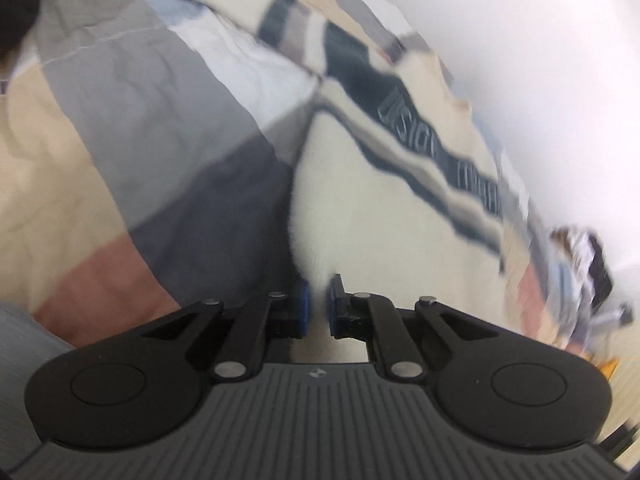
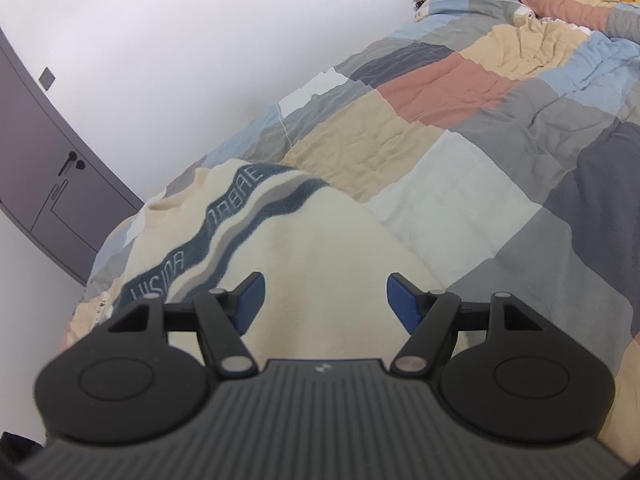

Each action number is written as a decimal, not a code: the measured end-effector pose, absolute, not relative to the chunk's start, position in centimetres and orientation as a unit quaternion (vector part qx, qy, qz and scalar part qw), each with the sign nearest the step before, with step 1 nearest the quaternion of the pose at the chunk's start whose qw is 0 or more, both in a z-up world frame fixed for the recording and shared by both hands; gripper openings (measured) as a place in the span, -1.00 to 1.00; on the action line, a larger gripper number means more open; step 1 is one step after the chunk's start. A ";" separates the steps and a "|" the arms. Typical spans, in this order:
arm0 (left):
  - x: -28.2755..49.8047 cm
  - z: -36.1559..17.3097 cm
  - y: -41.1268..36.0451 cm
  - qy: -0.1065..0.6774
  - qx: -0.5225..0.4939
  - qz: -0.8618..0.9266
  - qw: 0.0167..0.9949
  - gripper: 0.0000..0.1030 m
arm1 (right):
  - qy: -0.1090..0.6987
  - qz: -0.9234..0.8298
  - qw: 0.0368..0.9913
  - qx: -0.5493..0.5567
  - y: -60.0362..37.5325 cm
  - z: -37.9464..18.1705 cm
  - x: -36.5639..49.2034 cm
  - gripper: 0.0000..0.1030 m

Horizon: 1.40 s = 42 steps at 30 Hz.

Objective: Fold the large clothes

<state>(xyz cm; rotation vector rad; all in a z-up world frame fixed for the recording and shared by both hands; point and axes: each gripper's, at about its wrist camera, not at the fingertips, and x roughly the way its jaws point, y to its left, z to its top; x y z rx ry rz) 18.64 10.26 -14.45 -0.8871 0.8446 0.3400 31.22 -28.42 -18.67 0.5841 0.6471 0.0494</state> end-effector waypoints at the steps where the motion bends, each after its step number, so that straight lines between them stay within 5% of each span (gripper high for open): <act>1: 18.5 -13.9 11.0 0.388 -0.418 0.172 0.803 -0.87 | 0.313 0.026 0.907 0.279 -28.2 -18.6 31.2 0.37; 10: 20.2 -15.9 15.5 0.419 -0.391 0.258 0.777 -0.97 | 0.315 0.046 0.914 0.252 -26.9 -18.3 31.4 0.37; 21: 23.3 -14.8 11.4 0.424 -0.349 0.180 0.816 -0.93 | 0.310 0.018 0.905 0.289 -28.6 -17.9 31.3 0.37; 27: 27.9 -13.4 4.4 0.419 -0.324 0.091 0.843 -0.41 | 0.291 -0.005 0.896 0.334 -31.6 -17.2 30.8 0.37; 34: 33.4 -14.9 -6.2 0.462 -0.298 -0.067 0.833 -0.41 | 0.255 -0.001 0.896 0.364 -35.2 -16.7 29.3 0.37; 38: 35.7 -15.8 -12.6 0.490 -0.241 -0.156 0.823 -0.11 | 0.241 -0.006 0.892 0.382 -36.6 -16.5 28.6 0.37; 42: 37.1 -17.9 -17.0 0.510 -0.186 -0.197 0.816 -0.07 | 0.206 -0.009 0.904 0.375 -37.4 -16.0 27.2 0.38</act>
